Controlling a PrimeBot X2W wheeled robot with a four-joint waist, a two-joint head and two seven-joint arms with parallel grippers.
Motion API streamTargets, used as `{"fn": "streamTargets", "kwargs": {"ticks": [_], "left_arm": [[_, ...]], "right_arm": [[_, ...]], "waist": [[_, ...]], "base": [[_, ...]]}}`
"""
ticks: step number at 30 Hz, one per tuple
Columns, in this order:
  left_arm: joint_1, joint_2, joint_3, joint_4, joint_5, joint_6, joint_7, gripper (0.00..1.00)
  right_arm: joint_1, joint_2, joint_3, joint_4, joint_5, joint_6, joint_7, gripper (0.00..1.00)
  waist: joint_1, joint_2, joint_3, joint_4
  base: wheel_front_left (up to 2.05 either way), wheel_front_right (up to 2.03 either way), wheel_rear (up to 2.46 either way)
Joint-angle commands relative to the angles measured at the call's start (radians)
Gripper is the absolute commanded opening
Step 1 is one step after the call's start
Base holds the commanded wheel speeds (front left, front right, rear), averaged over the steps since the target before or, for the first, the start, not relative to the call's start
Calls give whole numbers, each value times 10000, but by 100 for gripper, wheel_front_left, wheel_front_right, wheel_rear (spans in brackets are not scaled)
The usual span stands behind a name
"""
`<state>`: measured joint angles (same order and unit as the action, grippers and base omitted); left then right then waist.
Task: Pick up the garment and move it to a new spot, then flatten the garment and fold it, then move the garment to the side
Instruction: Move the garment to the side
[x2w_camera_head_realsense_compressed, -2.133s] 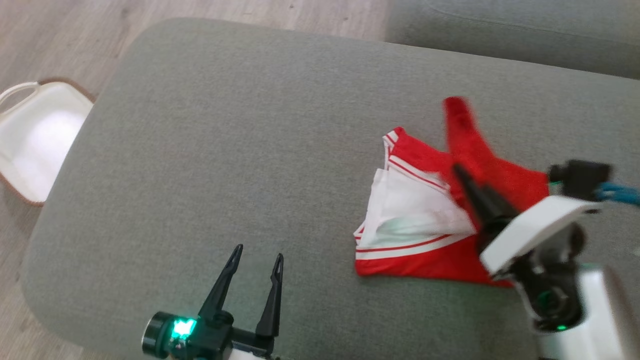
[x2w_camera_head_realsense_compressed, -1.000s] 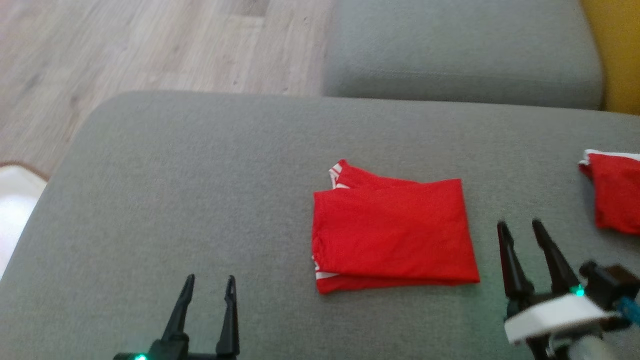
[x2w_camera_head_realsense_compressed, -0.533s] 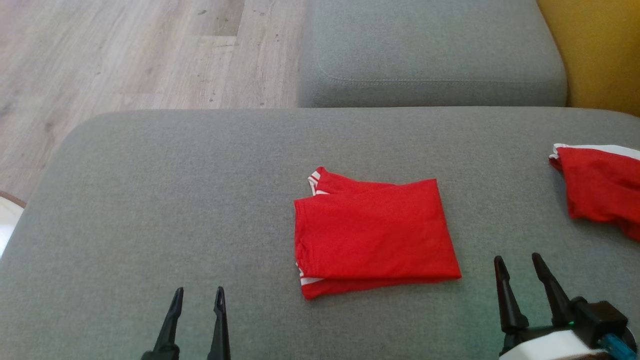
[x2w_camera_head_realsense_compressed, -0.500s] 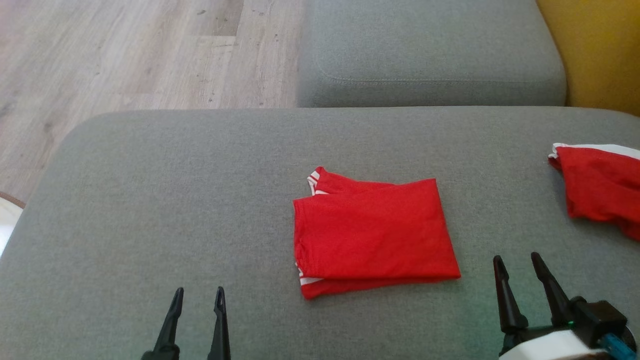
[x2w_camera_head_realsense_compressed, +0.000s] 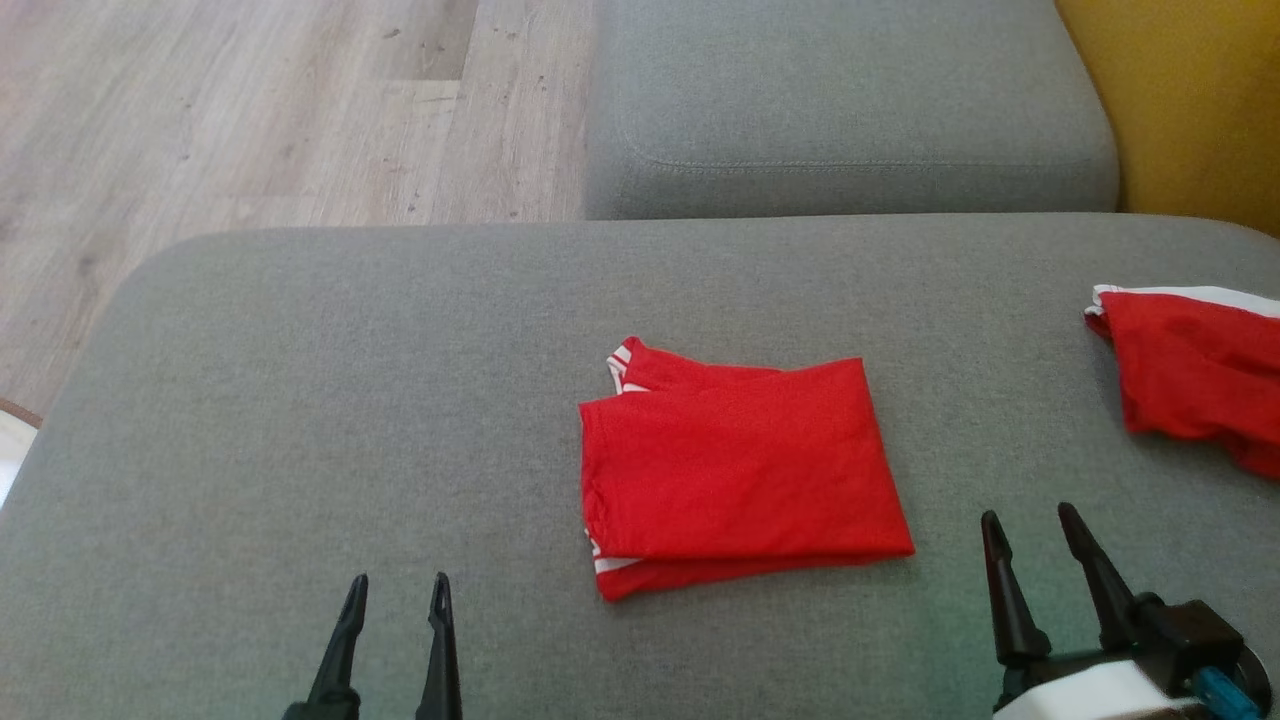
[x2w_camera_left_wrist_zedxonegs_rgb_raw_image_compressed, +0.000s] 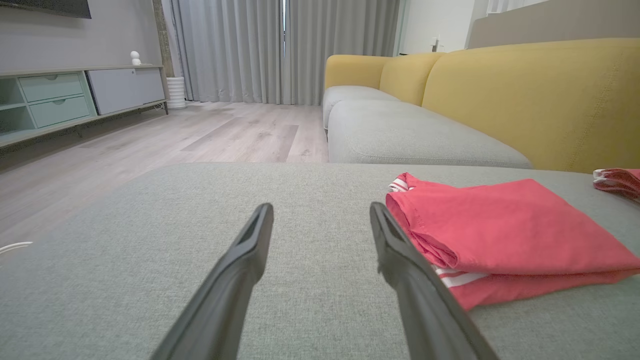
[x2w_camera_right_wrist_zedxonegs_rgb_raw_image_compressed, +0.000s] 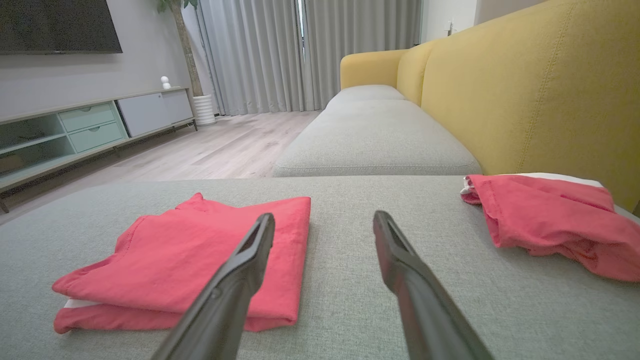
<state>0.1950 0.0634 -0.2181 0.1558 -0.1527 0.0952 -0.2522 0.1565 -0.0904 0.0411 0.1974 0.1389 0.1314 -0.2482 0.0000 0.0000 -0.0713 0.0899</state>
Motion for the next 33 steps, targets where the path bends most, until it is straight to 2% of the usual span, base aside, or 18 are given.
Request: {"fn": "streamTargets", "kwargs": {"ticks": [1, 15, 22, 25, 33], "left_arm": [[-266, -103, 432, -266, 91, -26, -95, 100], [-418, -122, 311, -206, 255, -227, -95, 100], [-613, -127, 133, -293, 218, -387, -95, 100], [-685, -129, 37, -389, 153, -418, -95, 100], [-1125, -130, -350, -445, -92, -682, -95, 100]], "right_arm": [[-295, -69, 158, -353, -73, -7, -135, 100], [-333, -21, 44, -85, -46, -7, -135, 100], [-1186, -168, 131, 1050, 256, -7, -135, 100], [-1793, -177, 274, 1830, 775, -7, -78, 100], [-3704, -495, 1014, 3733, 2509, -7, 1532, 100]], "waist": [[0, 0, 13, 7], [0, 0, 249, 250], [0, 0, 720, 542], [0, 0, 940, 635], [0, 0, 1514, 989]], "base": [[0, 0, 0], [0, 0, 0], [0, 0, 0], [0, 0, 0], [0, 0, 0]]}}
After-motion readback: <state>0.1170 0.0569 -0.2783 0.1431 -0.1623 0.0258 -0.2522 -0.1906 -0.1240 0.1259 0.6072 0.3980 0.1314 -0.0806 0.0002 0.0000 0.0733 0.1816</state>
